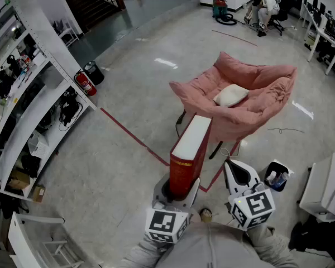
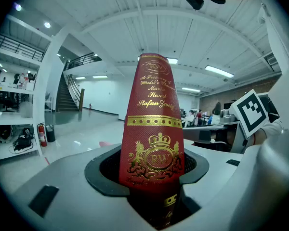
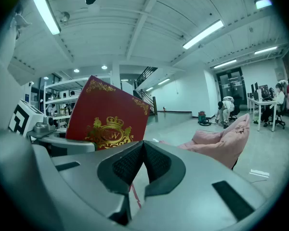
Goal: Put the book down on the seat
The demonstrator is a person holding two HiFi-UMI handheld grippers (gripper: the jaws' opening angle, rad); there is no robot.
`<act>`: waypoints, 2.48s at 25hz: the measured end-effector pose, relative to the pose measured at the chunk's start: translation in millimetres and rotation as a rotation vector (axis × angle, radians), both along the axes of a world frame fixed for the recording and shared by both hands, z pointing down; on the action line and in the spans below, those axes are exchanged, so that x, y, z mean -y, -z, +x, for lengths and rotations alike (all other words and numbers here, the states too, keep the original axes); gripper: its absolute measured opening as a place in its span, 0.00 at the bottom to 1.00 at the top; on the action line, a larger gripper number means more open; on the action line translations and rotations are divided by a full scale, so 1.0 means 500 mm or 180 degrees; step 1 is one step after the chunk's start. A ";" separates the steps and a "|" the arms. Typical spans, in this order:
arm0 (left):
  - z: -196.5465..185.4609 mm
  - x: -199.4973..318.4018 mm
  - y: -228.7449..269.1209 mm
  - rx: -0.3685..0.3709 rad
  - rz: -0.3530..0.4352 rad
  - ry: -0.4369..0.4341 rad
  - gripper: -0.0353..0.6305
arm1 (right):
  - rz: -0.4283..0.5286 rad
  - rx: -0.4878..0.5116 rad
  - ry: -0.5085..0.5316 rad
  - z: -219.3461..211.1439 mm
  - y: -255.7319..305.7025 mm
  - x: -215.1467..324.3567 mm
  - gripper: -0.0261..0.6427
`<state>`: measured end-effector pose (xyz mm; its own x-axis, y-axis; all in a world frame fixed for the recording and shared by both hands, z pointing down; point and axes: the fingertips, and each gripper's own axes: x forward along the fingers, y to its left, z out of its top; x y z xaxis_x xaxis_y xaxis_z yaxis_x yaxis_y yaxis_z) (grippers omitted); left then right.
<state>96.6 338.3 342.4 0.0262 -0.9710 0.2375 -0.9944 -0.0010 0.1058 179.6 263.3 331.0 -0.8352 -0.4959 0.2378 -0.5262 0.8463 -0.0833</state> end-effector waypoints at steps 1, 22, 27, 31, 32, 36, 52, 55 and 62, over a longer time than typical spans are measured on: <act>0.002 -0.004 0.006 0.0014 0.0008 -0.0001 0.44 | 0.0006 0.0008 0.0007 0.002 0.005 -0.007 0.05; 0.045 -0.048 0.042 0.0018 0.0216 0.0122 0.44 | 0.0050 0.0160 0.0198 0.048 0.025 -0.084 0.05; 0.051 -0.051 0.040 0.0003 0.0217 0.0158 0.44 | 0.0013 0.0124 0.0236 0.049 0.014 -0.086 0.05; 0.042 -0.053 0.042 -0.0003 0.0211 0.0206 0.44 | -0.0009 0.0121 0.0243 0.046 0.013 -0.087 0.05; 0.037 -0.053 0.041 -0.0008 0.0211 0.0218 0.44 | -0.0023 0.0119 0.0246 0.044 0.011 -0.087 0.05; 0.022 -0.044 0.037 -0.0025 0.0186 0.0250 0.44 | -0.0069 0.0086 0.0265 0.033 0.001 -0.082 0.05; -0.099 0.122 0.019 -0.0128 0.0128 0.0217 0.44 | -0.0096 -0.0063 0.0204 -0.078 -0.011 0.082 0.05; -0.132 0.161 0.018 -0.0129 0.0118 0.0224 0.44 | -0.0090 -0.0073 0.0206 -0.109 -0.009 0.122 0.05; -0.204 0.248 0.012 -0.0147 0.0103 0.0216 0.44 | -0.0088 -0.0095 0.0225 -0.186 -0.009 0.204 0.05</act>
